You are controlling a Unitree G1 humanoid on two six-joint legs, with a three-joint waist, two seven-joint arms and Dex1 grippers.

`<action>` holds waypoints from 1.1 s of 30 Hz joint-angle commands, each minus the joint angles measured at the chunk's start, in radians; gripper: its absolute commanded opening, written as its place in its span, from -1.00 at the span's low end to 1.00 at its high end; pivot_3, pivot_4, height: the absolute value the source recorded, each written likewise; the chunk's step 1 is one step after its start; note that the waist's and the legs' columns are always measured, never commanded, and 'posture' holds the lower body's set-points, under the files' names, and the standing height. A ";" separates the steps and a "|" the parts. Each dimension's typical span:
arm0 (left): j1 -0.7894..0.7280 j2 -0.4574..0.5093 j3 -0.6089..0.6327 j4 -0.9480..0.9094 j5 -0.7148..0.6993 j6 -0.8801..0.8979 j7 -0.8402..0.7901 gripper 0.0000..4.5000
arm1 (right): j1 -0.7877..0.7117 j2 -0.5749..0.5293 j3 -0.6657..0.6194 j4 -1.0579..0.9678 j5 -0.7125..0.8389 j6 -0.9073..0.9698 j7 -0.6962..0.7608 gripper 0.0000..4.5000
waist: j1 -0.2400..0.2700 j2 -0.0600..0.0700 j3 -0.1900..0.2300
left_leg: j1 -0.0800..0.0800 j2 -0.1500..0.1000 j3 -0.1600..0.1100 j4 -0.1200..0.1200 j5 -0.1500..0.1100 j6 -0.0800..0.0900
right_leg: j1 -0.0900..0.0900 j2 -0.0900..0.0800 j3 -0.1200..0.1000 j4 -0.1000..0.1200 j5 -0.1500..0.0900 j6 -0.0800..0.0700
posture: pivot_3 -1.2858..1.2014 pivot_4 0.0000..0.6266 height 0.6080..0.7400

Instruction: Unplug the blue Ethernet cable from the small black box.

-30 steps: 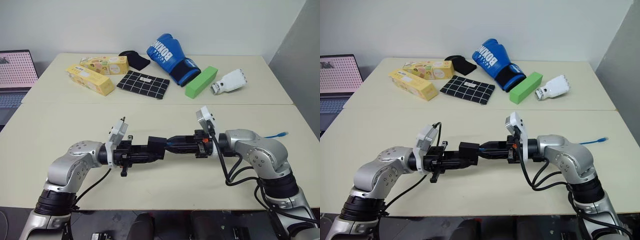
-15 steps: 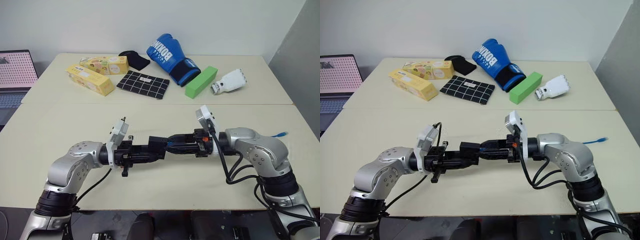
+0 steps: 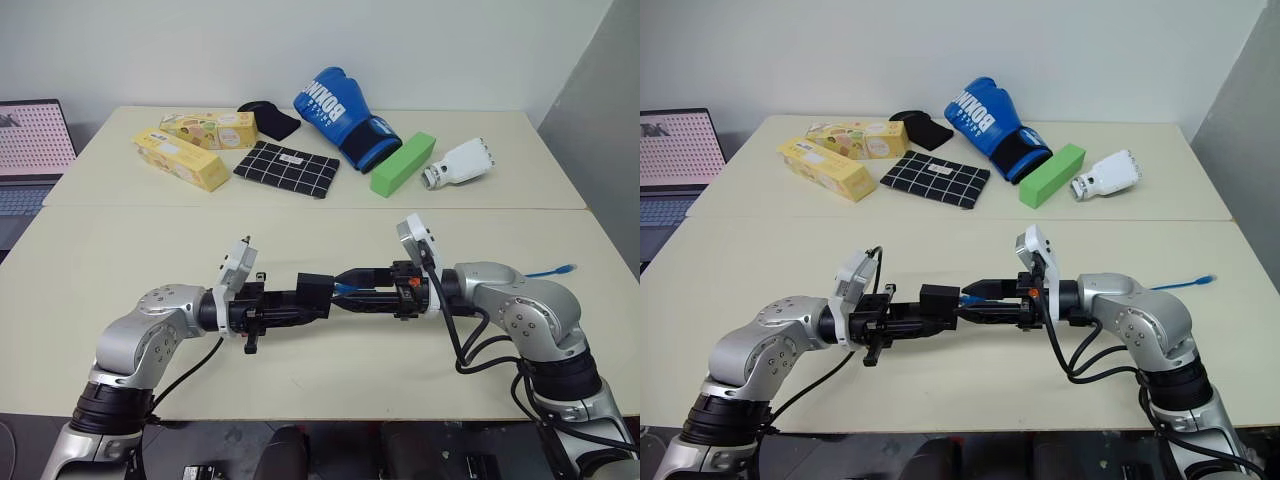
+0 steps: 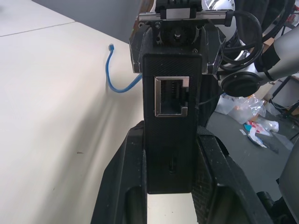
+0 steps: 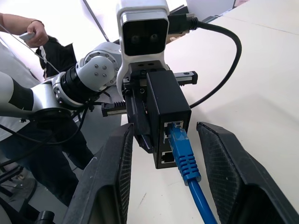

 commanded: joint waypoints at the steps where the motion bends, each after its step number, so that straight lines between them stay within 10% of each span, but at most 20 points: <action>1: -0.006 -0.007 0.011 -0.004 -0.006 -0.018 -0.009 -0.64 | 0.000 0.001 -0.020 -0.023 0.027 0.000 -0.006 0.00 | 0.000 0.000 0.000 | 0.000 0.000 0.000 0.000 0.000 0.000 | 0.000 0.000 0.000 0.000 0.000 0.000 | 0.03 -0.52 1.00; 6: -0.005 -0.012 0.009 0.000 -0.003 -0.023 -0.009 -0.64 | -0.001 -0.004 -0.012 -0.023 0.020 -0.004 -0.002 0.00 | 0.000 0.000 0.000 | 0.000 0.000 0.000 0.000 0.000 0.000 | 0.000 0.000 0.000 0.000 0.000 0.000 | 0.03 -0.52 1.00; 16: -0.002 -0.015 0.011 -0.002 -0.001 -0.023 -0.015 -0.64 | -0.003 -0.032 0.015 -0.020 -0.008 -0.025 0.030 -0.97 | 0.000 0.000 0.000 | 0.000 0.000 0.000 0.000 0.000 0.000 | 0.000 0.000 0.000 0.000 0.000 0.000 | 0.03 -0.52 1.00; 33: 0.048 0.009 0.060 0.017 0.024 -0.049 -0.003 -0.64 | -0.024 -0.116 0.004 0.054 -0.011 -0.022 0.104 -0.99 | 0.000 0.000 0.000 | 0.000 0.000 0.000 0.000 0.000 0.000 | 0.000 0.000 0.000 -0.001 0.000 0.000 | 0.03 -0.52 1.00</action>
